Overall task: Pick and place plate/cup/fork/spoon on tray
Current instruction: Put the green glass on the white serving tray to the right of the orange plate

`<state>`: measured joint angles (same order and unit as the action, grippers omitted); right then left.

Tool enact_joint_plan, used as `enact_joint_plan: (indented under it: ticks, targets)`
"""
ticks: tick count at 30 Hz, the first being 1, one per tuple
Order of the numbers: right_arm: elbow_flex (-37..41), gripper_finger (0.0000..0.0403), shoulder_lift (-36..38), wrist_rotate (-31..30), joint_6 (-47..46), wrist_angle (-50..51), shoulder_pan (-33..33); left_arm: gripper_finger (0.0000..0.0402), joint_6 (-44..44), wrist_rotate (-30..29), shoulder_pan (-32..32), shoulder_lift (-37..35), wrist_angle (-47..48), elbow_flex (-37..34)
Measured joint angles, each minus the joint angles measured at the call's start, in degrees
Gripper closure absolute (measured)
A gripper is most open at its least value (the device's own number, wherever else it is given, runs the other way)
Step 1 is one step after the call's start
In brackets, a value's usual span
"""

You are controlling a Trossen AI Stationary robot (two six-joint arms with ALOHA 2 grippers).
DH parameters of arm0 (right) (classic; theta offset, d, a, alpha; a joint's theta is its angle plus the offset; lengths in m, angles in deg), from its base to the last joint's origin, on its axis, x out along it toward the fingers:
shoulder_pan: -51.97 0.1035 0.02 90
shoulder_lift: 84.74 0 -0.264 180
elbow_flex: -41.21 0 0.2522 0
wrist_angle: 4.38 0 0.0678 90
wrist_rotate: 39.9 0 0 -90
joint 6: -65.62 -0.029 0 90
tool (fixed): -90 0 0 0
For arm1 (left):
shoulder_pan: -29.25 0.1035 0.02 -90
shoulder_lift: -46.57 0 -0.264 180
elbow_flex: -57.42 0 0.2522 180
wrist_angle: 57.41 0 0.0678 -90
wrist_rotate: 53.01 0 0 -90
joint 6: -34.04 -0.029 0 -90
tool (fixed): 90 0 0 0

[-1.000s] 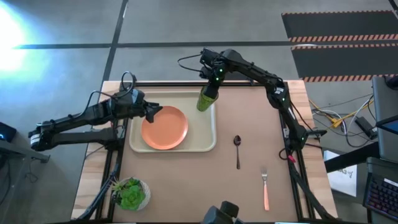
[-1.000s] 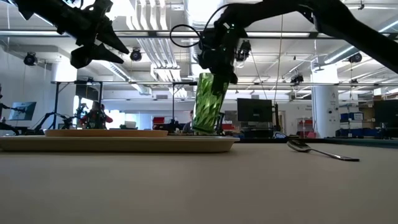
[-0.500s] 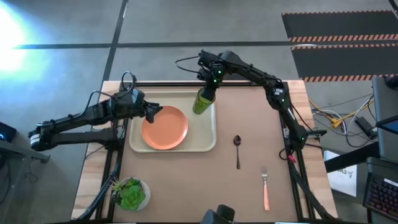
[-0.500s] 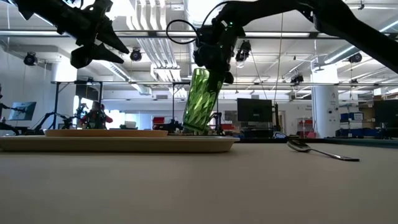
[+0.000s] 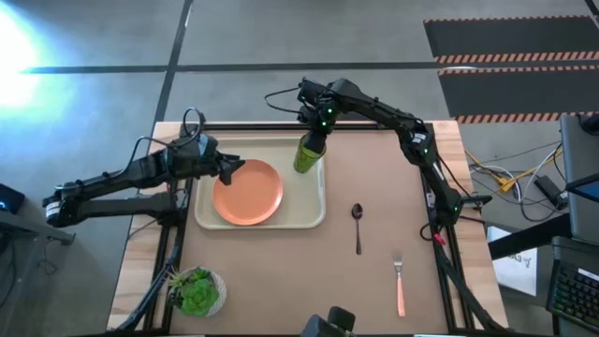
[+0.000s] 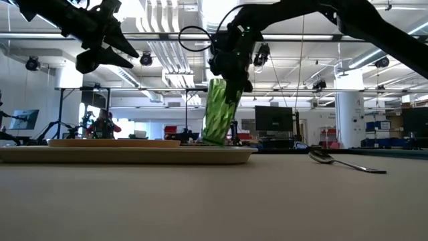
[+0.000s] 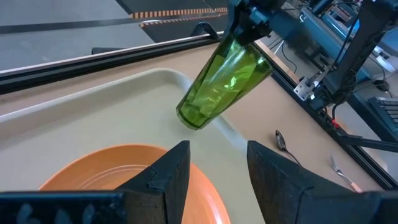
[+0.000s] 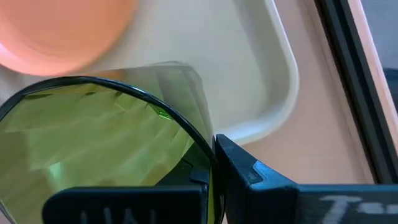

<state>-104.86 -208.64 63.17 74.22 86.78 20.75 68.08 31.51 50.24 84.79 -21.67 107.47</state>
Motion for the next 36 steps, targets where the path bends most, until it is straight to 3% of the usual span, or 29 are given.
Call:
enact_joint_plan:
  ticks: [9, 19, 25, 32, 36]
  targets:
    - [5.89, 0.0394, 0.36, -0.88, 0.35, -2.1, -0.04, 0.026, 0.02, 0.57, -0.02, 0.0, 0.0, 0.0]
    - [6.24, 0.0394, 0.35, -0.62, 0.4, -3.23, 0.01, 0.026, 0.02, 0.68, -0.02, 0.0, -0.02, 0.0]
    - [6.38, 0.0389, -0.09, 5.44, 0.44, -3.32, 0.39, 0.026, 0.02, 0.7, -0.02, 0.0, -0.02, 0.0]
    - [6.38, 0.0371, -0.09, 4.4, 1.1, -3.44, 0.66, 0.026, 0.02, 0.72, -0.02, 0.0, -0.02, 0.0]
    - [5.24, 0.0364, 0.13, -0.86, 1.72, -2.59, 0.93, 0.026, 0.02, 0.72, -0.01, 0.0, -0.02, 0.0]
